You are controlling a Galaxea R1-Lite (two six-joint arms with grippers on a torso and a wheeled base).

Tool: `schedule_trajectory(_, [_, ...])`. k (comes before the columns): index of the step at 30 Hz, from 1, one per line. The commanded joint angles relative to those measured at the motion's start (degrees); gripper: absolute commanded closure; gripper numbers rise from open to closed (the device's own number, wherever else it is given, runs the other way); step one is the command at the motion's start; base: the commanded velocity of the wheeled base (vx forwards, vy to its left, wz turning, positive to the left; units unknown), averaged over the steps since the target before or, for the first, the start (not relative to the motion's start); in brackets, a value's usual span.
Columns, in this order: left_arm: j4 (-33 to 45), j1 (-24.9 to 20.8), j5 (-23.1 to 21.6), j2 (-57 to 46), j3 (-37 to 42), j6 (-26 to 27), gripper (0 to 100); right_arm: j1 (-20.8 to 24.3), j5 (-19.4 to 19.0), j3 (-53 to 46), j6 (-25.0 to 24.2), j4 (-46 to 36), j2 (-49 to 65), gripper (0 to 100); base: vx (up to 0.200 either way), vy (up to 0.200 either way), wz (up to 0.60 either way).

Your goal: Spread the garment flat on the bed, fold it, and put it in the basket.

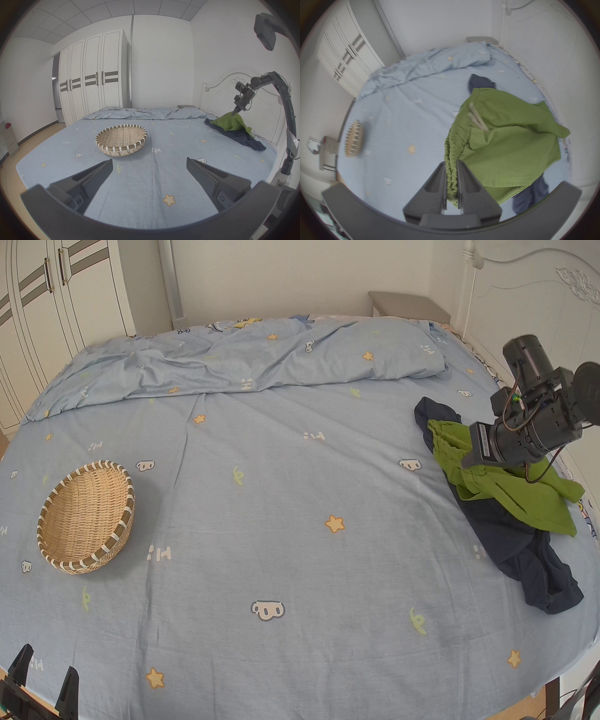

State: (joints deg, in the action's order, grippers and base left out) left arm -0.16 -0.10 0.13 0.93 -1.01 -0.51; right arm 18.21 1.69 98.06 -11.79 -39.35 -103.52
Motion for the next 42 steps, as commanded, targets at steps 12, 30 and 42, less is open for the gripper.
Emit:
schedule_trajectory(12, [0.0, 0.0, 0.0, -0.1, 1.0, 0.0, 0, 32.3, -3.6, 6.0, -20.1, 2.3, 6.8, 100, 0.000, 0.000, 0.00])
schedule_trajectory(30, [0.0, 0.0, 0.0, -0.1, 1.0, 0.0, 0, 41.0, -4.0, 1.3, -22.1, 10.1, -5.3, 100, 0.000, 0.000, 0.00])
schedule_trajectory(42, [0.0, 0.0, 0.0, 0.0, 1.0, 0.0, 0, 41.8, -3.7, -1.2, -21.5, 11.9, -9.5, 0, 0.000, 0.000, 0.00])
